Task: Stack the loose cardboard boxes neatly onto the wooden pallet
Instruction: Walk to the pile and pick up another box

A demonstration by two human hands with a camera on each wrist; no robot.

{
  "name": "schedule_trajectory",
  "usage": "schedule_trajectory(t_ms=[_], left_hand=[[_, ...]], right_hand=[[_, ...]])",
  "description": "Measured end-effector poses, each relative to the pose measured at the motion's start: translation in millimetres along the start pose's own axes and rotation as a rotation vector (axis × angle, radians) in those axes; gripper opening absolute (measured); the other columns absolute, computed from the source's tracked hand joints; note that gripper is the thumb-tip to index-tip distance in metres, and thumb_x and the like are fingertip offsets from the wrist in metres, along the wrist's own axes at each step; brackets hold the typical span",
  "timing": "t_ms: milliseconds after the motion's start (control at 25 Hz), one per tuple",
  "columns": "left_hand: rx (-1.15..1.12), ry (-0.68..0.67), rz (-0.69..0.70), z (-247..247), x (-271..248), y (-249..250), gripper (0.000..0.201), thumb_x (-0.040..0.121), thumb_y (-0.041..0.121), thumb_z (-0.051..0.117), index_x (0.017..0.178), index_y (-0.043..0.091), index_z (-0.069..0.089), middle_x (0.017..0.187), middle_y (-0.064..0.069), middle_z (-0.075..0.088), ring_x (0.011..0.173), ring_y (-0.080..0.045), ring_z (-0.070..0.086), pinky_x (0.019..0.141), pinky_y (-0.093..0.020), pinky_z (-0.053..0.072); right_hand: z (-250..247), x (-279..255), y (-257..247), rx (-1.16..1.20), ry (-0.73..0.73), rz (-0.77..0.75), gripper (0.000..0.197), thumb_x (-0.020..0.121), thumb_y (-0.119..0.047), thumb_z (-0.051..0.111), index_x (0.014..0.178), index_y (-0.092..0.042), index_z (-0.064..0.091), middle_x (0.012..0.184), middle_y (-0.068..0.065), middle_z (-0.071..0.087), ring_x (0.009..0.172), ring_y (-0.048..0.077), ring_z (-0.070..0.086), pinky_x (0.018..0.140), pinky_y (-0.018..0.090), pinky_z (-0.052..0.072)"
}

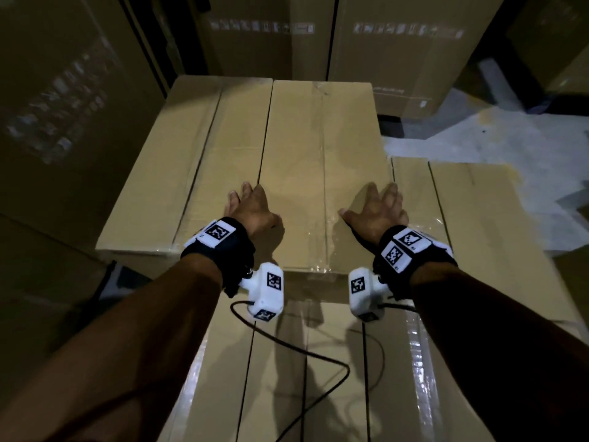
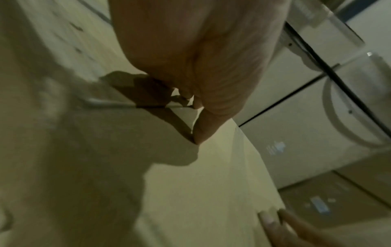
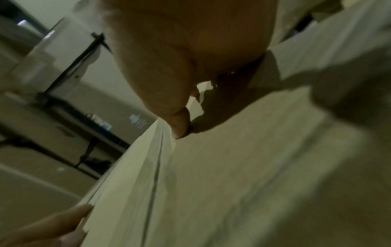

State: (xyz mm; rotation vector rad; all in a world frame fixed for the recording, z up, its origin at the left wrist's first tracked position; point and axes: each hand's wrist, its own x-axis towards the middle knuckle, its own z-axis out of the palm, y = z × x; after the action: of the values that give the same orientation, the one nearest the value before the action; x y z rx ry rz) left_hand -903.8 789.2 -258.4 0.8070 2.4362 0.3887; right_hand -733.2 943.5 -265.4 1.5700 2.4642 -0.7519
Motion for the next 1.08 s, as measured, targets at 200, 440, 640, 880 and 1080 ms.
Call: schedule_trajectory(t_ms=[200, 440, 640, 880, 1080], left_hand=[[0.203, -0.080, 0.161, 10, -45, -40, 0.084, 0.095, 0.054, 0.052, 0.159, 0.023, 0.007, 0.166, -0.007, -0.007, 0.152, -0.034, -0.004, 0.122, -0.045, 0.009], [0.422, -0.051, 0.298, 27, -66, -77, 0.096, 0.090, 0.059, 0.059, 0.158, 0.027, 0.000, 0.166, -0.005, -0.008, 0.153, -0.031, -0.001, 0.122, -0.046, 0.011], [0.419, 0.071, 0.308, 37, -68, -77, 0.078, 0.100, 0.040, 0.052, 0.158, 0.027, 0.002, 0.167, -0.004, -0.004, 0.153, -0.028, 0.001, 0.123, -0.043, 0.009], [0.469, 0.113, 0.298, 41, -74, -78, 0.070, 0.105, 0.036, 0.037, 0.157, 0.026, -0.007, 0.166, -0.004, -0.009, 0.153, -0.026, -0.004, 0.124, -0.041, 0.005], [0.496, 0.146, 0.305, 41, -77, -81, 0.065, 0.106, 0.032, 0.031, 0.158, 0.024, -0.008, 0.166, -0.004, -0.009, 0.153, -0.026, -0.005, 0.124, -0.040, 0.004]], right_hand=[[17, -53, 0, -0.276, -0.112, -0.197, 0.072, 0.102, -0.059, 0.034, 0.161, -0.031, 0.003, 0.167, 0.013, -0.016, 0.154, 0.034, -0.011, 0.123, 0.053, -0.004], [43, -98, 4, -0.344, -0.117, -0.292, 0.089, 0.090, -0.075, 0.043, 0.160, -0.037, 0.003, 0.167, 0.012, -0.014, 0.154, 0.032, -0.011, 0.122, 0.051, -0.005], [54, -97, 1, -0.358, 0.037, -0.306, 0.080, 0.094, -0.060, 0.054, 0.158, -0.037, 0.012, 0.168, 0.014, 0.000, 0.155, 0.034, 0.002, 0.123, 0.053, 0.005], [52, -96, -2, -0.386, 0.048, -0.302, 0.078, 0.096, -0.058, 0.052, 0.159, -0.038, 0.010, 0.168, 0.016, 0.000, 0.154, 0.036, 0.003, 0.122, 0.054, 0.006], [53, -97, -7, -0.400, 0.047, -0.305, 0.074, 0.098, -0.059, 0.047, 0.159, -0.040, 0.009, 0.168, 0.015, -0.001, 0.155, 0.035, 0.002, 0.122, 0.053, 0.006]])
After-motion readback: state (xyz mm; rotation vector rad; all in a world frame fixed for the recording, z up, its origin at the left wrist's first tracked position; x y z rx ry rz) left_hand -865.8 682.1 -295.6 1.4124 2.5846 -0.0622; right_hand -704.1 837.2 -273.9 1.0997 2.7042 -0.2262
